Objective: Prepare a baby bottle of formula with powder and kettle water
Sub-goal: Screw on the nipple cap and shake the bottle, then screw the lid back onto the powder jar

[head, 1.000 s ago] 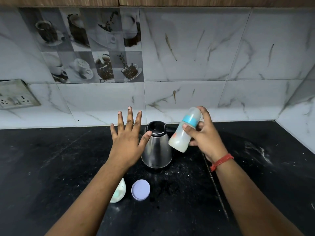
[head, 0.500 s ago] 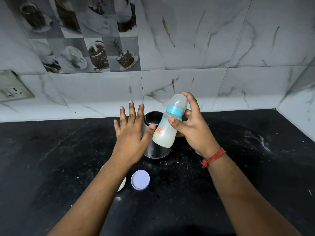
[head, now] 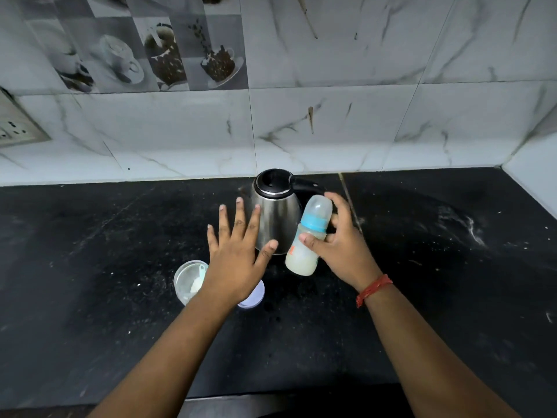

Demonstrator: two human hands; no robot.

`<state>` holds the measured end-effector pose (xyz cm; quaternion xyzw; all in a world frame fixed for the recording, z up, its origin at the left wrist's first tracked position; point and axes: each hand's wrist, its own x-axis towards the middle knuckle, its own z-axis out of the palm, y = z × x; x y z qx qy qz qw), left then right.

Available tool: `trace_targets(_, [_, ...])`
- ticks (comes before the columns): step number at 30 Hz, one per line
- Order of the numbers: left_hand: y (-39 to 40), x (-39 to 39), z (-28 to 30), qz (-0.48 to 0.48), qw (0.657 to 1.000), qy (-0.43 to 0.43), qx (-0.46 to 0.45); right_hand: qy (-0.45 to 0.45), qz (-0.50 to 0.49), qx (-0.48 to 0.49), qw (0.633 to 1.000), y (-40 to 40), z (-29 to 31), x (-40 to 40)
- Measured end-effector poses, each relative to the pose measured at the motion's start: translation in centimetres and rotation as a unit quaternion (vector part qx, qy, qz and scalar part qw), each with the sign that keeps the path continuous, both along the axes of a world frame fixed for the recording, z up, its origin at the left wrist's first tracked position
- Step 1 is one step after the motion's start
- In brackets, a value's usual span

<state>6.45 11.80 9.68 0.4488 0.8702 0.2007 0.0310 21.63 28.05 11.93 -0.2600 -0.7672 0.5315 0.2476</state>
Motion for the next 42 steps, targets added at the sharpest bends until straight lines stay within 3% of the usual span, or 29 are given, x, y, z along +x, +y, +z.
trace_targets(8, [-1.1,2.4,-5.5,-0.03,0.997,-0.008,-0.077,-0.129,-0.058,0.078,0.987,-1.5,-7.2,1.2])
trace_targets(21, [-1.3,2.9,-6.4,-0.033,0.992,-0.008,-0.123,-0.16,-0.037,0.108,0.981,-2.3,-10.5,2.2])
trace_targets(26, [-1.5,2.4,-5.7,-0.033,0.994,-0.004,-0.108,-0.107,-0.05,0.112,0.987,-2.7,-9.1,1.9])
trace_targets(29, [-1.8,1.5,-5.0,-0.028,0.996,-0.004,-0.08,-0.038,-0.07,0.207,0.975,-3.3,-6.2,0.5])
trace_targets(34, [-3.3,-1.4,-4.0,0.008,0.999,0.009,-0.048,0.007,-0.001,0.326,0.945,-5.5,-3.6,-3.6])
trace_targets(38, [-6.1,-4.2,-3.4,0.049,0.997,-0.001,-0.054,-0.077,0.075,0.313,0.944,-7.7,-5.5,-6.6])
trace_targets(42, [-9.3,-6.4,-3.3,0.074,0.992,-0.103,-0.011,-0.265,0.175,0.308,0.897,-8.7,-9.0,-8.3])
